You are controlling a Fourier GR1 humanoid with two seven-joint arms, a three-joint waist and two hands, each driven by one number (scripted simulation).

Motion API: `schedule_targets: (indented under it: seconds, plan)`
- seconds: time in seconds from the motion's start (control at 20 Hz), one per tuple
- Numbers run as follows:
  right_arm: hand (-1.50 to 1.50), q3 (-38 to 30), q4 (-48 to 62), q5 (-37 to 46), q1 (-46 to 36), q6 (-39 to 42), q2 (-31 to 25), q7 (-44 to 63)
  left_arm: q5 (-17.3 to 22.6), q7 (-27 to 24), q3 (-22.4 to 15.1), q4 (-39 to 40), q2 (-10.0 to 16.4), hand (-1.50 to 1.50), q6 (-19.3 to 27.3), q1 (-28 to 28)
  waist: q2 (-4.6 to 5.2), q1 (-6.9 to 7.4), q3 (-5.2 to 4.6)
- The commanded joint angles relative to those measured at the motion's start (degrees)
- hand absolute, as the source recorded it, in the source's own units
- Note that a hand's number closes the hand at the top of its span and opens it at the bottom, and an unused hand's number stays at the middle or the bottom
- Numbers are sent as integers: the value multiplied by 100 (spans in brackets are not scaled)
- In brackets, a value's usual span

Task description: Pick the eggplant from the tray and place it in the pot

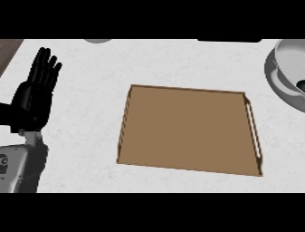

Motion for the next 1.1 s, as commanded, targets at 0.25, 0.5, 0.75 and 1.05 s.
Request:
schedule_targets:
  seconds: [0.25, 0.5, 0.75, 1.05]
  plan:
    - [-150, -1211, -610, -1582, 424, -267, 81, -1525, 143, 331, 72, -371, 147, 0, -118, 137, -50, -54, 0]
    - [-150, -1491, -1016, -2264, 869, 62, 44, -2211, 112, 245, 208, -237, 196, 0, -81, 181, -83, -170, -16]
    - [-150, -1860, -1271, -2994, 1476, 696, -248, -2880, 26, -56, 196, 72, 85, 0, -55, 95, -76, -207, -17]
    - [-150, -1699, -2140, -3425, 2281, 813, -102, -2589, -139, 94, -16, -357, -120, 0, 127, 334, -110, -240, -27]
